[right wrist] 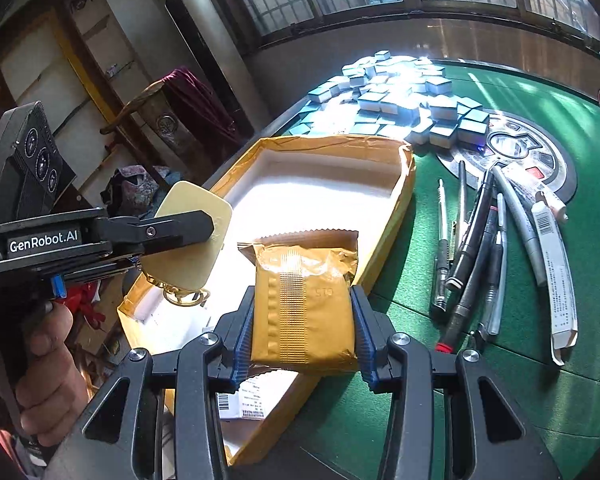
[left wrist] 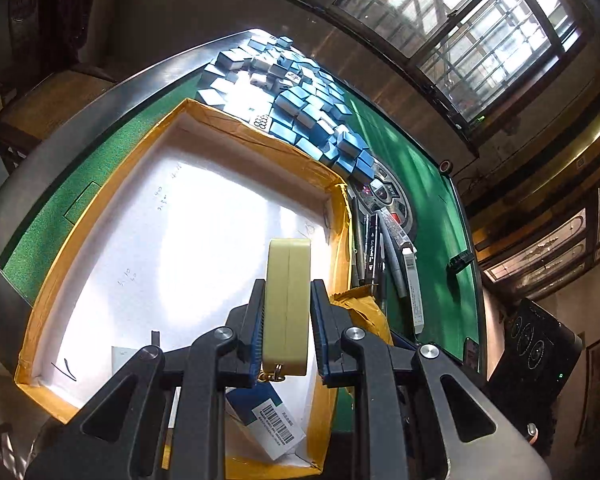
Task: Organize objects
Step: 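Carry the tape measure and yellow packet with both tools over the white tray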
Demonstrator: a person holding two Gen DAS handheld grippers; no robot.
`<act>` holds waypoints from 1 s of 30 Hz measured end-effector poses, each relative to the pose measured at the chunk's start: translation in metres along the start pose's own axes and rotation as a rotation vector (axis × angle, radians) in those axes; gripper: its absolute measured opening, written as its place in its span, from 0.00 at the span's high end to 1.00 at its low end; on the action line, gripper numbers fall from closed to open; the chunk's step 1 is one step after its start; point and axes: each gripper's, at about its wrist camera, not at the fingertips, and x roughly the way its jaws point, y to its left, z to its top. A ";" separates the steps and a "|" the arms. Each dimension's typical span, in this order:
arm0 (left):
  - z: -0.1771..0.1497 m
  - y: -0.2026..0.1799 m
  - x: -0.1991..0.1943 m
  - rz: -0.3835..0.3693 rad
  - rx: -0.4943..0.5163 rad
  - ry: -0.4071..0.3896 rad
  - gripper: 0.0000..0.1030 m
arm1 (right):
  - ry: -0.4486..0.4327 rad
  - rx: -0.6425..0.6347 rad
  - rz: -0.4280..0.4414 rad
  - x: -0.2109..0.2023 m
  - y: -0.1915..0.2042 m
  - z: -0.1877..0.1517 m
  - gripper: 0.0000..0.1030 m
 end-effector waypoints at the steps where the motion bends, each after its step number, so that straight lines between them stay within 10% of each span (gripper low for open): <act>1: 0.001 0.005 0.003 0.013 -0.009 0.005 0.83 | 0.011 -0.004 0.000 0.006 0.003 0.000 0.62; 30: 0.004 0.051 0.040 0.214 0.016 0.068 0.83 | 0.175 -0.153 -0.214 0.084 0.044 0.008 0.62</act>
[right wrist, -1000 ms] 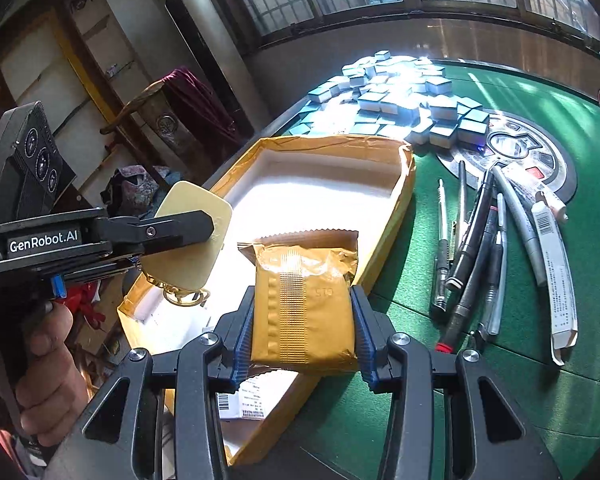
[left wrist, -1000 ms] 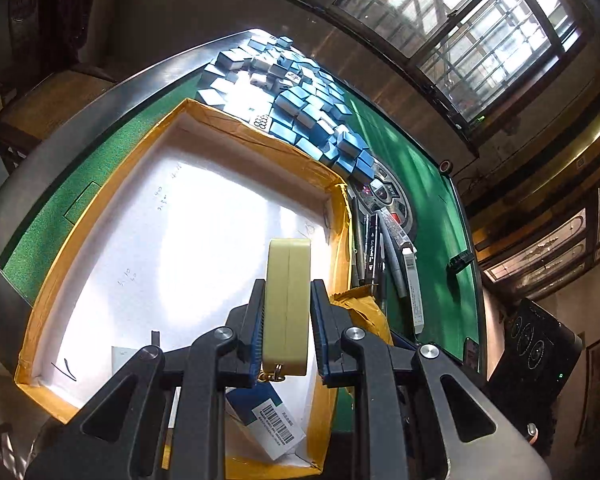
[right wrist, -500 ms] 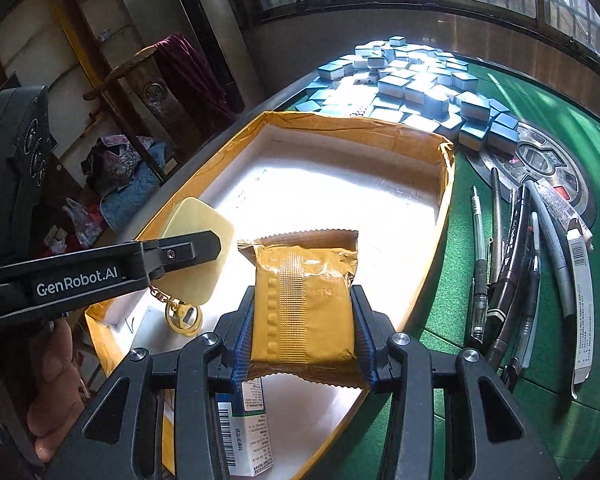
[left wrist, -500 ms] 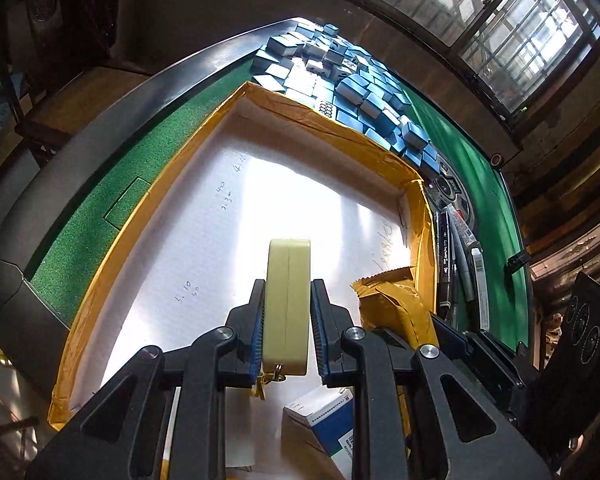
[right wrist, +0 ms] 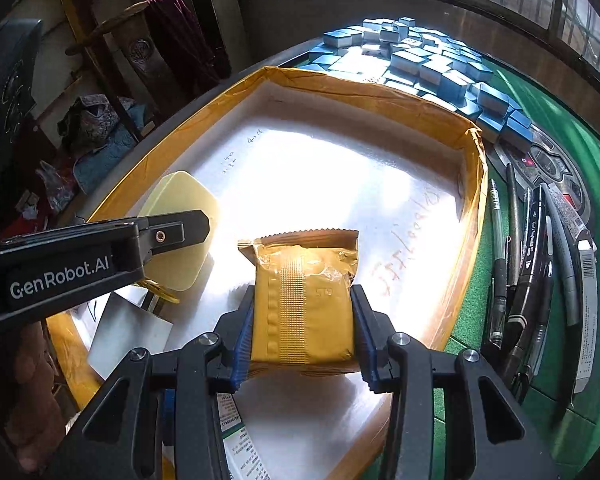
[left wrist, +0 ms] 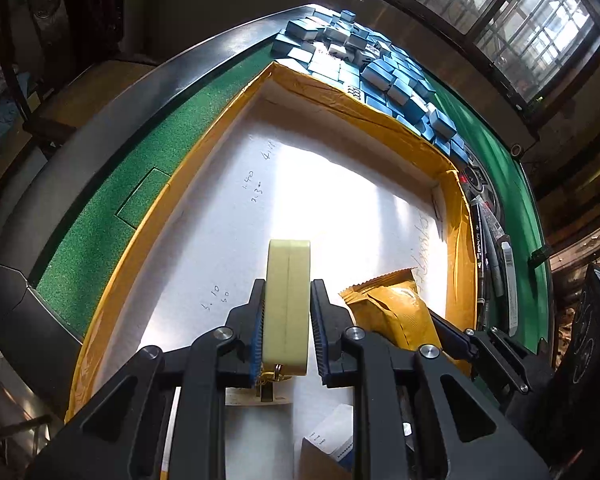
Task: Organize objects
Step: 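Carry the tape measure and yellow packet with both tools over the white tray, then open both tools to drop the tape measure and packet into the tray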
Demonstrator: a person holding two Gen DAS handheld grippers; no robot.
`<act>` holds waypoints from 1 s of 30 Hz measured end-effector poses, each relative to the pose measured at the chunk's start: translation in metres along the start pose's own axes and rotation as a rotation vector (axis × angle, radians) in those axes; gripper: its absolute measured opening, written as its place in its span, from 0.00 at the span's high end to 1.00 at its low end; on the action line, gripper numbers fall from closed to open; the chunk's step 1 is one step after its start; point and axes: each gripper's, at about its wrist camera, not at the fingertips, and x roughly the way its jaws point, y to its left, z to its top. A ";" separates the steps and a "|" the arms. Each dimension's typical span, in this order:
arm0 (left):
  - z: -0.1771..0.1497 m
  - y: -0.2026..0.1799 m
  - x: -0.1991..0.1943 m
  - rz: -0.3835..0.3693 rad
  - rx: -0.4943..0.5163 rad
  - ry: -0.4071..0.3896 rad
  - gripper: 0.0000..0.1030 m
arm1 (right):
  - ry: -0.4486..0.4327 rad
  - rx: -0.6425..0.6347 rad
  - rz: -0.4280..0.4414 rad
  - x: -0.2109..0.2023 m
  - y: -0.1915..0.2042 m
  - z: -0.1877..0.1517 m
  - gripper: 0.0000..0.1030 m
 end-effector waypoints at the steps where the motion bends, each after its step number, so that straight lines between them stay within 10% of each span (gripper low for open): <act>1: 0.000 0.001 0.001 0.001 -0.002 0.004 0.83 | 0.001 -0.008 -0.007 0.000 0.002 0.000 0.62; 8: 0.000 0.006 0.006 -0.016 -0.014 0.016 0.82 | 0.006 -0.015 -0.008 0.001 0.005 -0.001 0.61; 17: -0.003 0.009 -0.012 -0.053 -0.058 -0.027 0.46 | -0.095 0.023 0.121 -0.030 -0.007 -0.012 0.43; 30: -0.002 0.001 -0.010 0.243 -0.144 -0.056 0.38 | -0.227 0.114 0.222 -0.078 -0.061 -0.043 0.32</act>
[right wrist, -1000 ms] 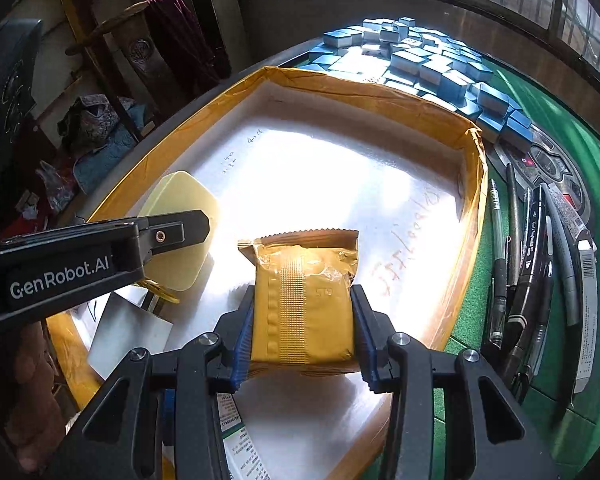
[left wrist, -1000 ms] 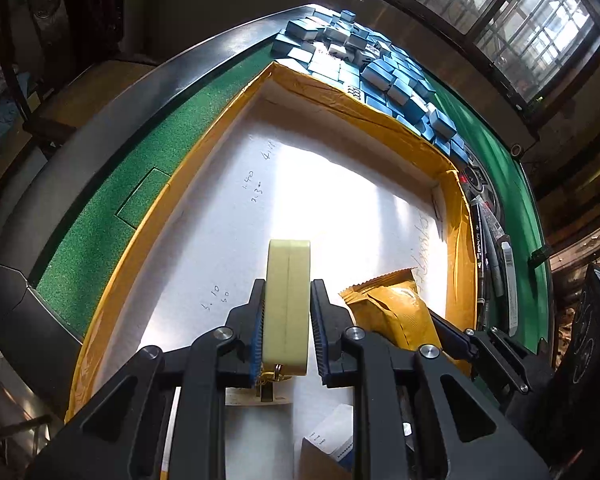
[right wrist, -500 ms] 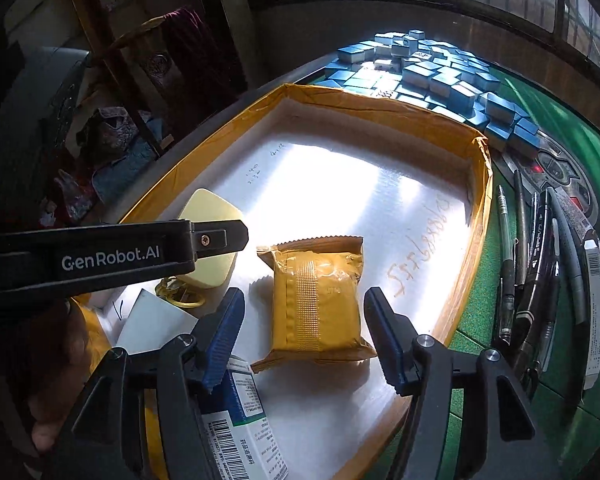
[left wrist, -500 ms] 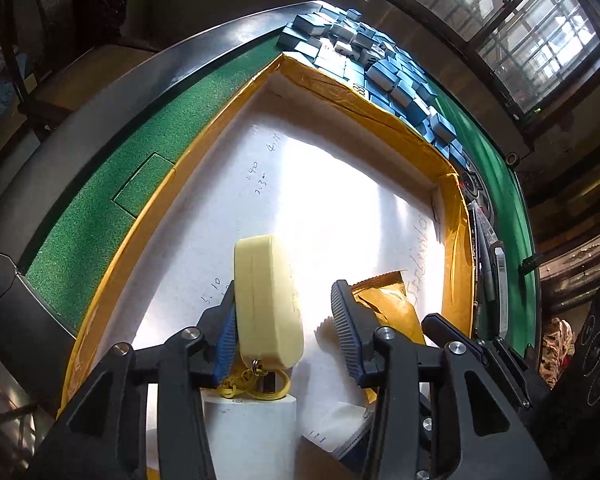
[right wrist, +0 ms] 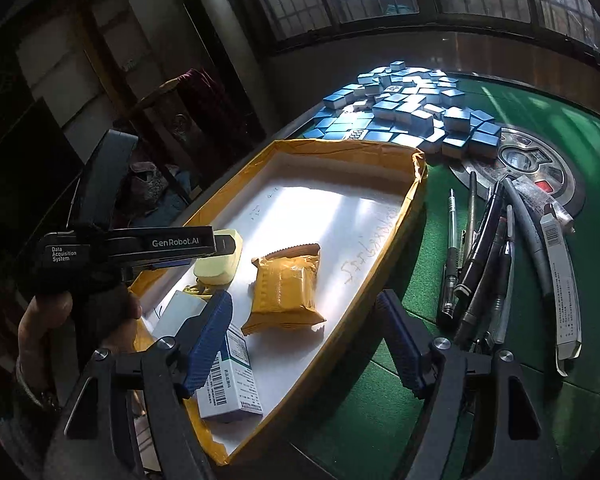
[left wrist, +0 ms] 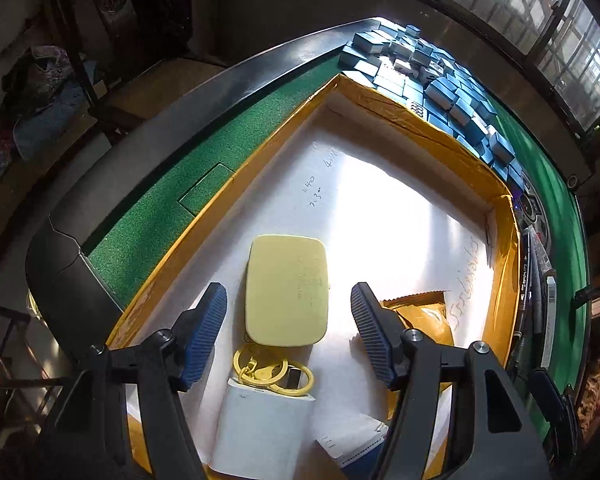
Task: Organize objects
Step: 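Open both tools to drop the tape measure and packet into the tray, then move both tools back toward the pens and white cream box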
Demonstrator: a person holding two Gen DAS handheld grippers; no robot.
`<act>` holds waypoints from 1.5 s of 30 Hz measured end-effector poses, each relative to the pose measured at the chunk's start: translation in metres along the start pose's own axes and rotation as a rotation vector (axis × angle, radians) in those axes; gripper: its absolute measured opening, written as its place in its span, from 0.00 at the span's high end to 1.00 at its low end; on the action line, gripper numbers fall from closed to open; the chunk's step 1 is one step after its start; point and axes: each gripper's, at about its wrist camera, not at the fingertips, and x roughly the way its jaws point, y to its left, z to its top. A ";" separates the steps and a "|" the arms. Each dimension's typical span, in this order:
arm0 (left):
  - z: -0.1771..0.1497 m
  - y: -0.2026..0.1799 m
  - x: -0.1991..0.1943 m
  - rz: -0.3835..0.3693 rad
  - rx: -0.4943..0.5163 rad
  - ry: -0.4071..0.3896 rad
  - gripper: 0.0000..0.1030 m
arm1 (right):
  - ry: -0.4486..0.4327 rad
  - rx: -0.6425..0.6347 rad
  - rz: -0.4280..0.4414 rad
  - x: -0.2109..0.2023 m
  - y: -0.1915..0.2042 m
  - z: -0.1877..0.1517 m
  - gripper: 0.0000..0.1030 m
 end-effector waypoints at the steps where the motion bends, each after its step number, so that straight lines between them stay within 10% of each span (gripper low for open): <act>1: 0.000 0.001 0.000 0.003 -0.019 -0.003 0.38 | -0.003 0.012 -0.002 -0.002 -0.006 -0.001 0.32; 10: -0.015 -0.030 -0.027 -0.062 -0.028 -0.069 0.38 | 0.012 0.103 -0.036 -0.013 -0.051 -0.019 0.33; 25: -0.057 -0.121 -0.046 -0.260 0.259 -0.044 0.38 | 0.053 0.243 -0.139 -0.026 -0.113 -0.058 0.33; 45: -0.080 -0.146 -0.040 -0.283 0.367 -0.006 0.38 | 0.043 0.264 -0.132 -0.030 -0.119 -0.058 0.35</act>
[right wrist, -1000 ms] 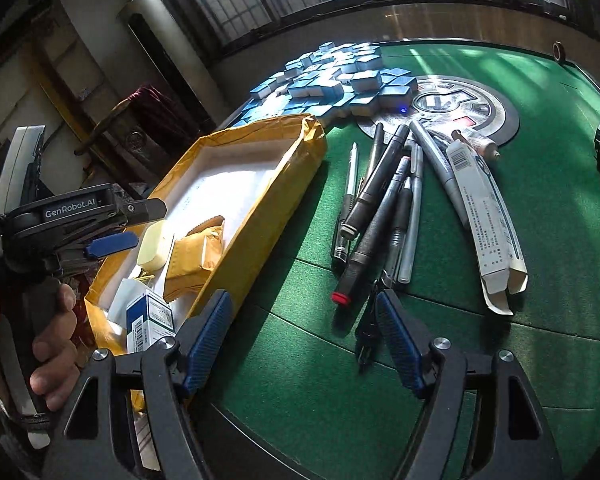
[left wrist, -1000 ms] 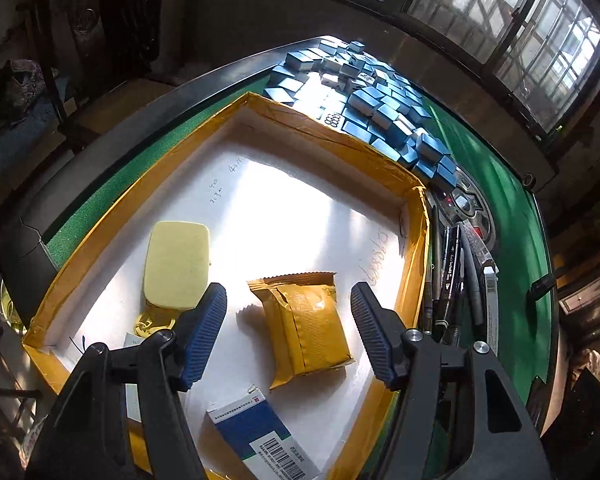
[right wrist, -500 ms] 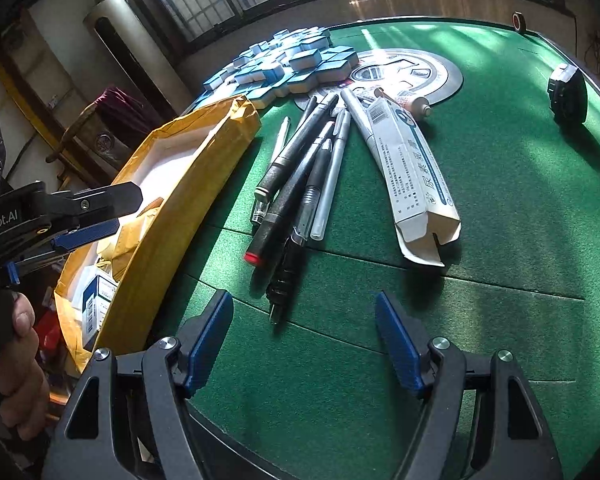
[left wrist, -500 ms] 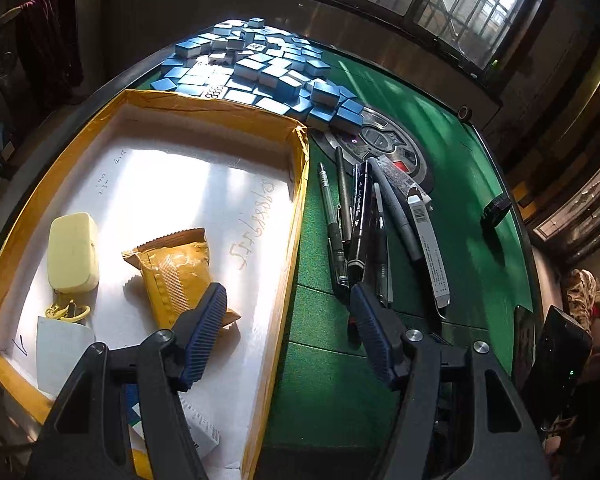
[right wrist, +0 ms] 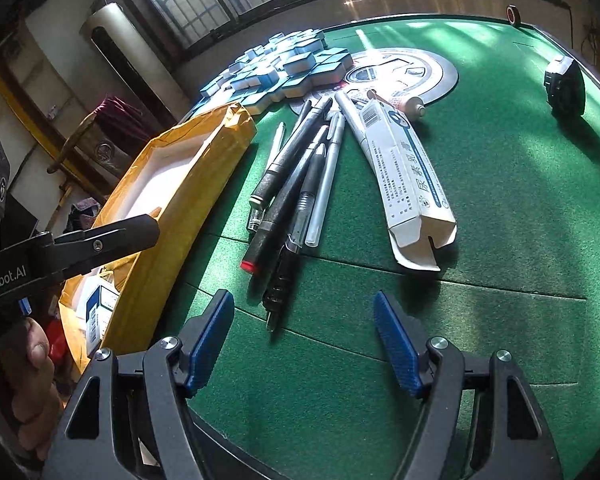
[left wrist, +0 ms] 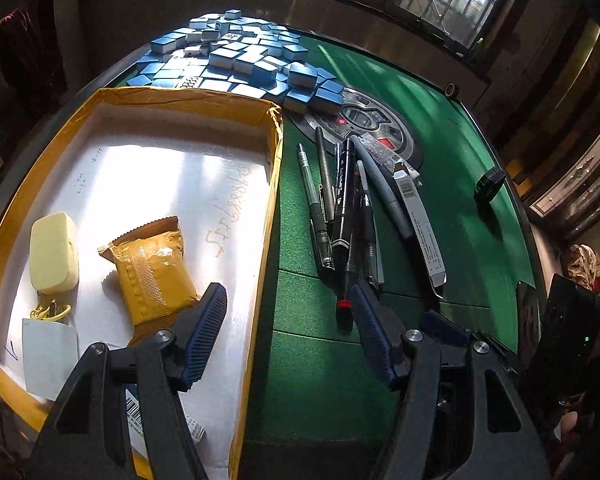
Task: Organize objects
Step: 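Move both tools back toward the pens and white cream box, then grasp the white cream tube box with the right tool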
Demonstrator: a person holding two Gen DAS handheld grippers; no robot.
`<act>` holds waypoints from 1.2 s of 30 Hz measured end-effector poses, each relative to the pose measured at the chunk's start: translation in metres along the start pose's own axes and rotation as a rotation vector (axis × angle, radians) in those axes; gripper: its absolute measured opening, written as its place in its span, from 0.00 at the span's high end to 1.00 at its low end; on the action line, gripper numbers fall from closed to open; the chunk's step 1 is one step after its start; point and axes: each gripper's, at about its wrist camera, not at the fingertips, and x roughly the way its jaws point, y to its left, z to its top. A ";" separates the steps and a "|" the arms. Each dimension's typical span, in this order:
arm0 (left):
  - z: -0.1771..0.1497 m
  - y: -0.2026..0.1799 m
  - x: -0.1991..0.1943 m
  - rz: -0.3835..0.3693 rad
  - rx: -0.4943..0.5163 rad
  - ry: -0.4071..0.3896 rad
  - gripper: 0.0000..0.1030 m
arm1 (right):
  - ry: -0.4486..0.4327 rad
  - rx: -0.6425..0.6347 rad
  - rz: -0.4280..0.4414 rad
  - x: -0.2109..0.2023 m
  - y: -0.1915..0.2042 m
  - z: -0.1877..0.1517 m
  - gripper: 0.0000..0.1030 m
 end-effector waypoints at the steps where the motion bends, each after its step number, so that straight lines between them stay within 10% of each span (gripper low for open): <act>1: 0.000 0.000 0.000 -0.001 0.001 0.000 0.38 | -0.001 0.000 -0.002 0.000 0.001 0.000 0.35; 20: -0.003 -0.001 0.005 -0.002 0.011 0.017 0.38 | -0.018 0.047 0.052 -0.007 -0.009 0.009 0.46; 36: -0.007 -0.014 0.003 -0.021 0.054 0.029 0.38 | -0.055 0.142 -0.145 0.000 -0.048 0.069 0.51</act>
